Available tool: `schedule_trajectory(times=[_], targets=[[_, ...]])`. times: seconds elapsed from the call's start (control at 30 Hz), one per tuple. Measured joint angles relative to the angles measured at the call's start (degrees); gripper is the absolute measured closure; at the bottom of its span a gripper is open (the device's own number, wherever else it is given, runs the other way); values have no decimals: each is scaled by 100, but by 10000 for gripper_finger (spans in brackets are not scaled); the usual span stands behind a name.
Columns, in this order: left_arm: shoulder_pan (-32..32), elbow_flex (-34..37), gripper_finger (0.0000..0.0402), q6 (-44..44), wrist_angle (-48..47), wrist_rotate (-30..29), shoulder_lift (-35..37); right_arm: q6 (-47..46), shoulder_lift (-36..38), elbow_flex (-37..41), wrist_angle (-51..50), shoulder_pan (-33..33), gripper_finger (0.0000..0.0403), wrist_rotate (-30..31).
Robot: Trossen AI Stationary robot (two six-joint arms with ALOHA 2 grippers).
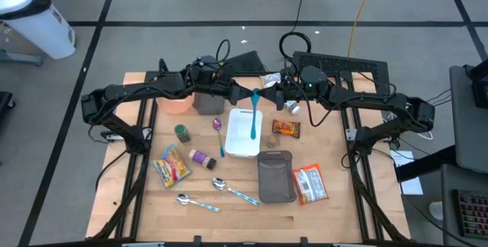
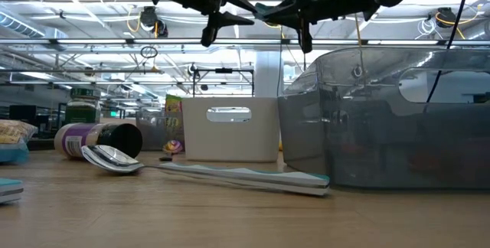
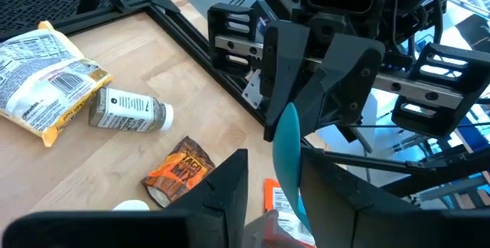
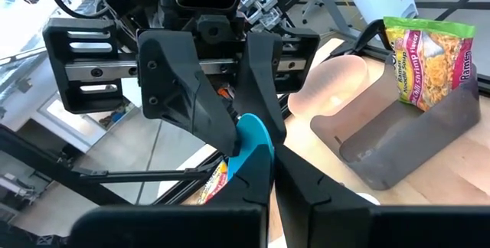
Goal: Pick & Place Food Item
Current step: Put the blue baby spoon into the bottom black bin
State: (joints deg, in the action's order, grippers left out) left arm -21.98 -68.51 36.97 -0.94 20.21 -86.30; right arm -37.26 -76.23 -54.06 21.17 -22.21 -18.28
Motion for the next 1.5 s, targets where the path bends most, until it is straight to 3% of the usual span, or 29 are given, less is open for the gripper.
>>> schedule_trajectory(times=[0.13, 0.33, 0.63, 1.13, 1.5], targets=[[4, 0, 309, -2, 1, -57, 2, -17, 0, 0, 11, 24, 403, 23], [3, -2, 389, -52, -13, -75, 7, -76, -2, 2, 9, 51, 403, 60], [15, -2, 394, -202, -23, -105, 7, -70, -2, 7, 103, 51, 389, 19], [15, 4, 400, -225, 83, -225, -7, -18, 9, 0, 584, -69, 238, 131], [-410, -302, 401, -481, -195, -288, 11, -92, 272, -2, 694, -545, 231, 161]])
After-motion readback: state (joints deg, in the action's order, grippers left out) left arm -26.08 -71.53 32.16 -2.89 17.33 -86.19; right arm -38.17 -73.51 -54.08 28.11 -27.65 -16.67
